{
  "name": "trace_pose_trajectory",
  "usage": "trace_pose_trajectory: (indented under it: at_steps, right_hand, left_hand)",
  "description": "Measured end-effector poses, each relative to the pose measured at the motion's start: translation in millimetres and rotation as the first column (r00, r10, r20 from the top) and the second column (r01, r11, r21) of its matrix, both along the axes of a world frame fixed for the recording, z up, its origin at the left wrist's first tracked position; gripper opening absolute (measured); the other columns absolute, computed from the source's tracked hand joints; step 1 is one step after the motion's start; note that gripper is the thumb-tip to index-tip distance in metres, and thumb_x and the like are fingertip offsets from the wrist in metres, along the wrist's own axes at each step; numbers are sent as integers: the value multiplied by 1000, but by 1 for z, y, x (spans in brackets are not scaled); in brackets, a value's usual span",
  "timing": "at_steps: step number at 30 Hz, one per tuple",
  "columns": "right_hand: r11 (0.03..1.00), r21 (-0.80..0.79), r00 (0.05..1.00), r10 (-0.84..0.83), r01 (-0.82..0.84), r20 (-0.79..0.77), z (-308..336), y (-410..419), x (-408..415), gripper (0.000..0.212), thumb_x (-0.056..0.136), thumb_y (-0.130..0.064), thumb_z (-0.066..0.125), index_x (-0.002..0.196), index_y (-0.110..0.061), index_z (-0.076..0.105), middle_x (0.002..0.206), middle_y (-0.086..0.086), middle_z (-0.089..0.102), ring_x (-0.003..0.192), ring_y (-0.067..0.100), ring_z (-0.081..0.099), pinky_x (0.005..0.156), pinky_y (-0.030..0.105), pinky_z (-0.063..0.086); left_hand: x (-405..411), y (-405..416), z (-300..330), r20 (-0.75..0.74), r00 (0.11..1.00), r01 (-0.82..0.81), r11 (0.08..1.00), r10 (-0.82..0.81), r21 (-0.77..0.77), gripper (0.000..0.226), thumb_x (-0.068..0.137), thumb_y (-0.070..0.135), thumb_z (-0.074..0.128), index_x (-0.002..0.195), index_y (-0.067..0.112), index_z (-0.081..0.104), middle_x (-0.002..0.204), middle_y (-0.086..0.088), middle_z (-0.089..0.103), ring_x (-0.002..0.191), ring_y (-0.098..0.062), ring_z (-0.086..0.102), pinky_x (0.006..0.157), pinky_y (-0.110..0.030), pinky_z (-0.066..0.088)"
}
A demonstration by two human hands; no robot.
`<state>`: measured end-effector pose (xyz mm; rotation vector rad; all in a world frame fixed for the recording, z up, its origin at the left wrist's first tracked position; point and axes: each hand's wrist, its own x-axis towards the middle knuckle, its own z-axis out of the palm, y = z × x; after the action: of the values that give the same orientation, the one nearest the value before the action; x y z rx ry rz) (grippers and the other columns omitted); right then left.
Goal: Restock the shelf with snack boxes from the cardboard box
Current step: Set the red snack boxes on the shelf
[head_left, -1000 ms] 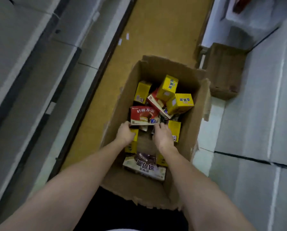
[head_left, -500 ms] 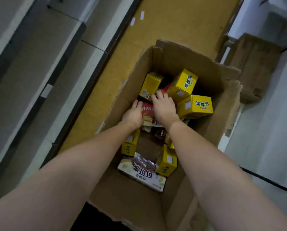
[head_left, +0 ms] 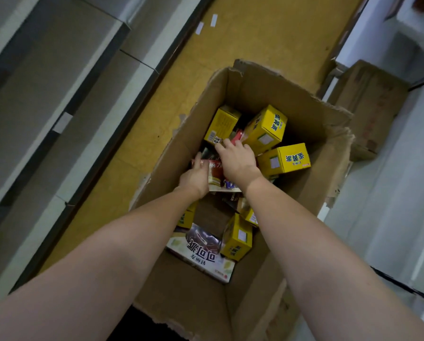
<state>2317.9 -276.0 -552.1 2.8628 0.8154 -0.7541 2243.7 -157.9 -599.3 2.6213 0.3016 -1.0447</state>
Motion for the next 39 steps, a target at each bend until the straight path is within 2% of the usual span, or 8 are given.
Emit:
trace_pose_trajectory:
  at_steps: [3,10,15,20,27,31,34,39]
  right_hand:
    - [1000,16,1000,0,0,-20,0,-3,2,60,93,-13,56,147,-22,33,140,8,50,126,34,51,95,44,46]
    - [997,-57,997,62,-60,38,4,-1,-5,41,98,-21,49,138,-28,51,142,10,34,123,37,46,91,44,46]
    - [1000,29,994,-6,2,112,24,-2,-12,32,99,-15,48,130,-21,52,142,17,31,114,40,50,69,39,47]
    - [992,65,992,-114,110,57,53,-3,-22,35,92,-26,59,124,-14,51,137,16,33,112,39,52,74,41,50]
    - [972,105,975,-200,210,-99,116,18,-31,37,96,-37,48,123,-16,60,143,9,31,105,37,59,79,40,50]
    - [983,43,960,-161,176,-230,170,41,-35,26,91,-40,59,100,-16,65,133,16,45,122,32,48,99,39,45]
    - [986,10,952,-157,165,-265,214,56,-45,9,75,-29,66,73,-25,59,119,12,49,100,29,59,86,41,54]
    - [998,49,983,-30,40,-184,294,112,-79,27,80,-10,73,106,-9,68,98,13,72,76,26,71,68,38,61]
  left_hand:
    - [17,2,-2,-83,996,8,999,-5,32,83,91,20,62,155,13,10,162,-9,7,134,-34,42,97,-45,44]
    - [19,-1,12,-105,993,60,989,-45,138,49,96,26,55,142,18,43,159,-10,13,120,-33,55,78,-36,38]
    - [3,-3,30,-117,993,13,1000,-17,-27,75,77,47,78,136,21,41,137,-8,48,119,-31,55,90,-43,49]
    - [-17,0,61,-37,982,-188,971,185,-146,51,85,39,66,129,20,47,117,-11,63,105,-34,64,87,-43,54]
    - [-26,46,140,31,897,-422,875,441,-236,29,83,35,72,100,19,54,93,-7,63,77,-28,68,67,-44,61]
    - [-31,70,200,80,885,-410,850,458,-331,33,79,30,79,101,22,55,96,-5,67,82,-23,68,73,-38,61]
    - [-45,101,244,169,887,-353,866,430,-354,34,81,30,78,105,21,57,98,-1,63,85,-18,62,72,-30,53]
    - [-97,178,313,278,852,-334,869,444,-365,48,82,27,77,126,19,58,116,-5,64,100,-22,63,85,-34,52]
